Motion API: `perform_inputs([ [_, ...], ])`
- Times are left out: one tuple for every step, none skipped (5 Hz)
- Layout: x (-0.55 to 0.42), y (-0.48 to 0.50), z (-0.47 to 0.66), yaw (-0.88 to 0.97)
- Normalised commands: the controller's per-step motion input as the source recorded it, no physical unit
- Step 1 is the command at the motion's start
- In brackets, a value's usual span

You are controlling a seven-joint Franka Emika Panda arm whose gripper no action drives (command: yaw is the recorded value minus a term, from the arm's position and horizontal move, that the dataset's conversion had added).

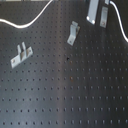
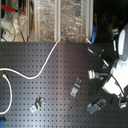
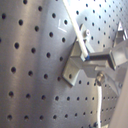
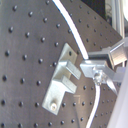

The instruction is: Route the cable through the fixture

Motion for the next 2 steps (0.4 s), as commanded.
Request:
perform_inputs([
  [0.028, 0.054, 0.33, -0.94],
  [-0.070, 0.050, 0.41, -0.84],
])
